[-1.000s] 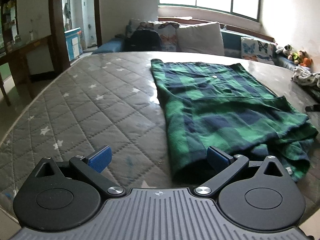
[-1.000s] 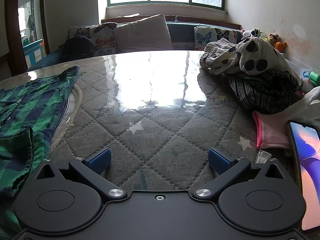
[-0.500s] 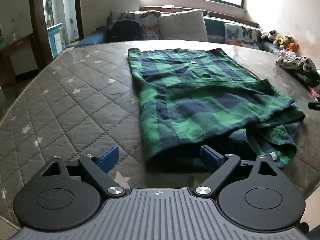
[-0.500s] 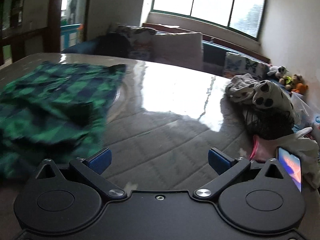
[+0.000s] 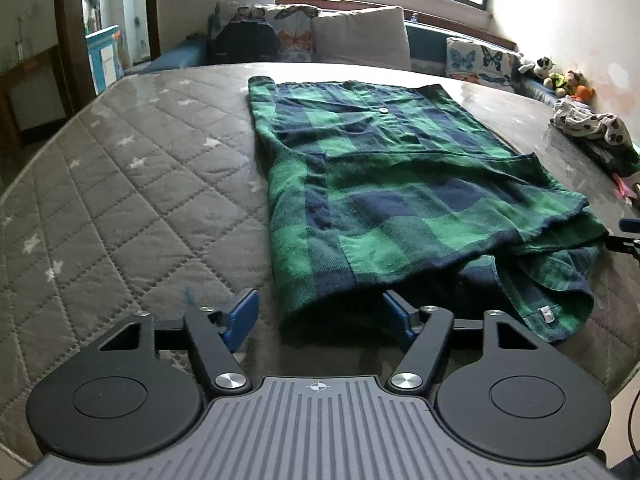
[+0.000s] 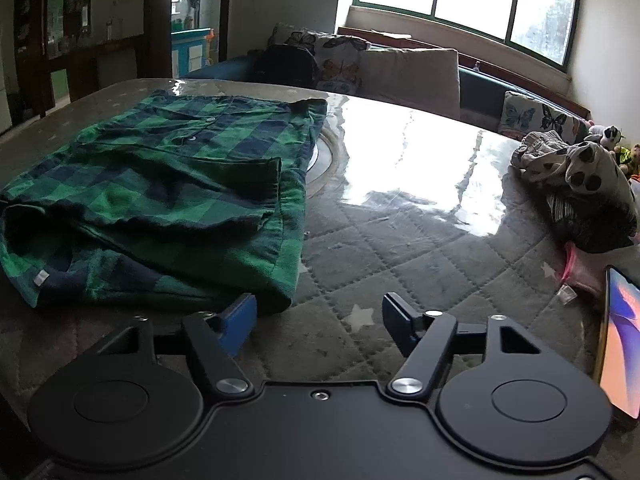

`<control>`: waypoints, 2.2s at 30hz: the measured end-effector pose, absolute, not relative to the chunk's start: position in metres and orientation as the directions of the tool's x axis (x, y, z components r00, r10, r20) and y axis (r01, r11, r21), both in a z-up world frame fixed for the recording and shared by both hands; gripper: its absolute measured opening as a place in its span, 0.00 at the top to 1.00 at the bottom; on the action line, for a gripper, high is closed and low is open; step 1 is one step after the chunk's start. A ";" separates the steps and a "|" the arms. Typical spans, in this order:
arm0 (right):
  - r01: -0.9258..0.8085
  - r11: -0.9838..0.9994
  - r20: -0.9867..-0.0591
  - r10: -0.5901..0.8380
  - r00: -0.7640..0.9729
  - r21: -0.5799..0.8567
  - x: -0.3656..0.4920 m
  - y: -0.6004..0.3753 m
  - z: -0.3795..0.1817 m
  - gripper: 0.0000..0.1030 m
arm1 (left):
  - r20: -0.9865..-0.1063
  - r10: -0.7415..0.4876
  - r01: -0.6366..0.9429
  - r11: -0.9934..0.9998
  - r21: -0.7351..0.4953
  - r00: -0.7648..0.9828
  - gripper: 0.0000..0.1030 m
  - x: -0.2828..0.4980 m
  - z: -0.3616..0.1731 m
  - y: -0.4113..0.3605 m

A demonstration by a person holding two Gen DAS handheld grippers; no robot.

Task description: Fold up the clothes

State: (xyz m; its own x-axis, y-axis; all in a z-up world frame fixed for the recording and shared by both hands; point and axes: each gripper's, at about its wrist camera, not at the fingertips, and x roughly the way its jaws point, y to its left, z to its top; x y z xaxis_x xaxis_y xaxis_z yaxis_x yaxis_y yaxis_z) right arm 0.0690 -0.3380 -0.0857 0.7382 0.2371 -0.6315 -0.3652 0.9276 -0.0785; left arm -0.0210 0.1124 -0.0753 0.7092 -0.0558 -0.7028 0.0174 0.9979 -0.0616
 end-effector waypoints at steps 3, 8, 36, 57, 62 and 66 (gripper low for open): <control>-0.360 0.931 -0.632 0.244 0.735 -0.059 0.071 -0.339 -0.087 0.43 | -0.703 -0.058 0.017 0.998 -0.064 0.709 0.44 -0.020 -0.077 0.115; -0.366 0.930 -0.633 0.260 0.729 -0.039 0.072 -0.340 -0.089 0.61 | -0.693 -0.063 0.023 0.998 -0.066 0.718 0.71 -0.020 -0.078 0.118; -0.320 0.944 -0.585 0.302 0.752 0.076 0.070 -0.334 -0.094 0.92 | -0.677 -0.035 0.003 0.999 -0.048 0.735 0.87 -0.019 -0.079 0.112; -0.328 0.944 -0.584 0.274 0.764 0.013 0.070 -0.322 -0.094 0.95 | -0.672 -0.045 0.001 0.998 -0.066 0.739 0.91 -0.016 -0.079 0.111; -0.329 0.944 -0.575 0.267 0.773 -0.004 0.068 -0.321 -0.091 0.96 | -0.661 -0.043 -0.002 0.998 -0.068 0.749 0.92 -0.019 -0.075 0.110; -0.327 0.945 -0.569 0.263 0.780 -0.012 0.068 -0.321 -0.089 0.96 | -0.651 -0.048 -0.002 0.997 -0.076 0.758 0.93 -0.020 -0.070 0.111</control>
State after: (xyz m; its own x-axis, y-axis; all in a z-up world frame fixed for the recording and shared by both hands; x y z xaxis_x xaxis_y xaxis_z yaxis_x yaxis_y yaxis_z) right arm 0.0676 -0.3207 -0.0894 0.7796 0.2627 -0.5685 -0.3271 0.9449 -0.0118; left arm -0.0204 0.1109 -0.0699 0.7576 -0.0476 -0.6510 -0.0024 0.9971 -0.0757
